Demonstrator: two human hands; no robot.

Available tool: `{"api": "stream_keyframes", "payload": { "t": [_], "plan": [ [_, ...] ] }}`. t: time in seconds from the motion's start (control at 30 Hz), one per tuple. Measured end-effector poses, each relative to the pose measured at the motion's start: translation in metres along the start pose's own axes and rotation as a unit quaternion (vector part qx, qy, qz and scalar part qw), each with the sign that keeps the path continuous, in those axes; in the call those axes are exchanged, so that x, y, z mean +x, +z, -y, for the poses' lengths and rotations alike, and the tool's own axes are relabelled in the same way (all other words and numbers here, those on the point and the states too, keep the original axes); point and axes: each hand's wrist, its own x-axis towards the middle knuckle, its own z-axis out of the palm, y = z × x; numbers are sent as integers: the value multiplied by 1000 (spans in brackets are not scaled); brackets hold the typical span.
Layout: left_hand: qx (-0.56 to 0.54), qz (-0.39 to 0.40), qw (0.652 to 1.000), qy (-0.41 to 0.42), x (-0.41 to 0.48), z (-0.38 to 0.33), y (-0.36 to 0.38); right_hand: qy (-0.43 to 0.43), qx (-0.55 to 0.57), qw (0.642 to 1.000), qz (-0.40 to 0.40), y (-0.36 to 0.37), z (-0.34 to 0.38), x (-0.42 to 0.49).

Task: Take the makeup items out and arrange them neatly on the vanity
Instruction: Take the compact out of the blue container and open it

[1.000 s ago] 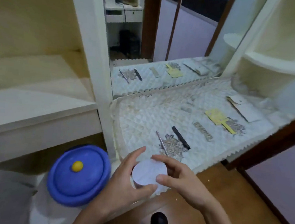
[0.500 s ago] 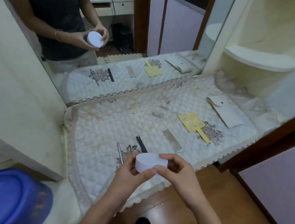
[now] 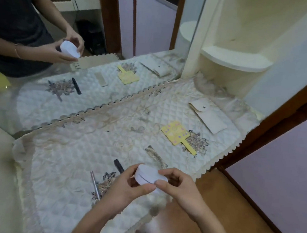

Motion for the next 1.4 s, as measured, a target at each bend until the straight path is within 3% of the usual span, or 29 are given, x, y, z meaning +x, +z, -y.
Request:
{"api": "stream_keyframes", "payload": {
  "t": [0.1, 0.23, 0.37, 0.53, 0.8, 0.9, 1.07, 1.3, 1.4],
  "plan": [
    [-5, 6, 1000, -1, 12, 4, 7, -4, -2, 1000, -4, -17, 2, 19],
    [-24, -31, 999, 0, 33, 9, 14, -13, -81, 995, 52, -34, 13, 59],
    [32, -45, 998, -6, 51, 2, 32, -18, -166, 983, 75, -63, 21, 107],
    [143, -128, 981, -15, 60, 2, 62, -28, -237, 963, 128, -88, 24, 150],
    [223, -316, 922, -3, 57, 20, 100, -83, -323, 915, 227, -59, 11, 183],
    [273, -334, 902, -7, 53, 28, 95, -82, -317, 909, 258, -46, 10, 186],
    [447, -383, 806, -62, 58, 51, 79, -90, -324, 903, 267, -23, 12, 198],
    [423, -414, 798, -112, 72, 67, 63, -113, -370, 882, 270, 4, 5, 217],
    [456, -416, 778, -117, 76, 70, 59, -114, -363, 889, 256, 6, 6, 222]
  ]
}}
